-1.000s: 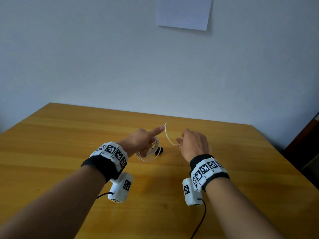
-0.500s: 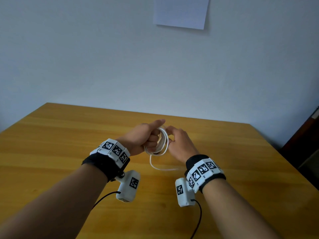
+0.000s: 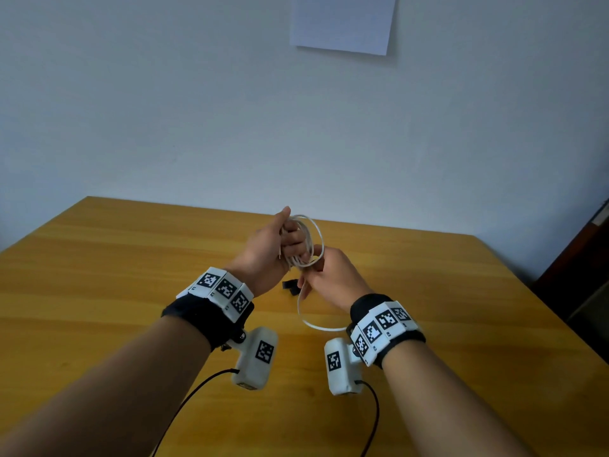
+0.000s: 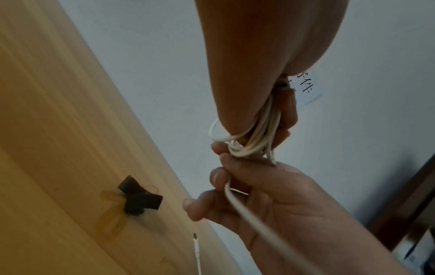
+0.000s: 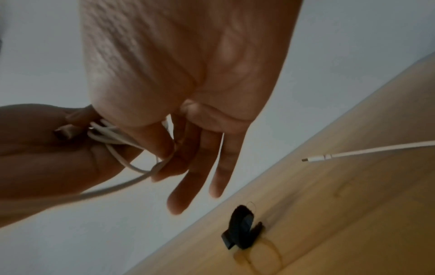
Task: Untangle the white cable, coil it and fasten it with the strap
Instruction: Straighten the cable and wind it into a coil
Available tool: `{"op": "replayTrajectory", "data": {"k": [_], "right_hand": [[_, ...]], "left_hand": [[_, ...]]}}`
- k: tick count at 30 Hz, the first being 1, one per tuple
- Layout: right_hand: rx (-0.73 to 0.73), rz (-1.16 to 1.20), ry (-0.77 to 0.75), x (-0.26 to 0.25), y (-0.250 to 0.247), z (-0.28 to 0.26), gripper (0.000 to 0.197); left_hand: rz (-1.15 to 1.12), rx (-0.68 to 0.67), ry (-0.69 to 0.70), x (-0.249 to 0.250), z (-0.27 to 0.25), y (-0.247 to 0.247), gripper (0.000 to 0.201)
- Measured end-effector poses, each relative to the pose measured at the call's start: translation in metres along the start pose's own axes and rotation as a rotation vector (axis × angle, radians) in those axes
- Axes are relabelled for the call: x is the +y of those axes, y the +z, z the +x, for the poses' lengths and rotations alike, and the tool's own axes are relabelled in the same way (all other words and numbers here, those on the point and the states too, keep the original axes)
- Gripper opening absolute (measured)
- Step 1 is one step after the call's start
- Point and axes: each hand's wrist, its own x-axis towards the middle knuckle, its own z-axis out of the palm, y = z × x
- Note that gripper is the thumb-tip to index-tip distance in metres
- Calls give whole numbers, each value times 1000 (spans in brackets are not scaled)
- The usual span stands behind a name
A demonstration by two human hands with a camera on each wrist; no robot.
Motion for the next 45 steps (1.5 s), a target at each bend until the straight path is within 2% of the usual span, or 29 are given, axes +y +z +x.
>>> {"op": "replayTrajectory", "data": {"k": [5, 8, 12, 14, 16, 20, 23, 27, 31, 36, 41, 45], "right_hand": [[-114, 24, 61, -7, 1, -4, 22], [-161, 3, 98, -15, 1, -7, 32], [-224, 14, 130, -20, 0, -9, 46], [-213, -31, 133, -21, -1, -10, 44], [-201, -66, 133, -24, -2, -10, 35], [-239, -116, 109, -27, -4, -10, 10], [-229, -177, 89, -27, -7, -8, 11], [-214, -259, 48, -28, -12, -6, 18], [-121, -231, -6, -26, -16, -2, 14], [0, -237, -69, -20, -20, 2, 23], [45, -208, -109, -16, -22, 6, 19], [80, -165, -105, -12, -26, 10, 16]], "left_hand": [[57, 68, 129, 3, 1, 4, 40], [168, 134, 193, 2, 3, 6, 41], [617, 169, 356, -1, 7, 1, 48], [845, 168, 421, -2, 8, -5, 58], [1005, 175, 388, -4, 5, -7, 60], [1292, 186, 354, -9, 0, -11, 45], [1483, 155, 352, -9, -3, -14, 37], [1652, 176, 277, -10, -5, -19, 37], [1648, 145, 179, -10, -8, -26, 38], [1462, 121, 131, -8, -7, -28, 48], [1304, 70, 93, -5, -11, -24, 70], [1108, 9, 65, -7, -8, -22, 69]]}}
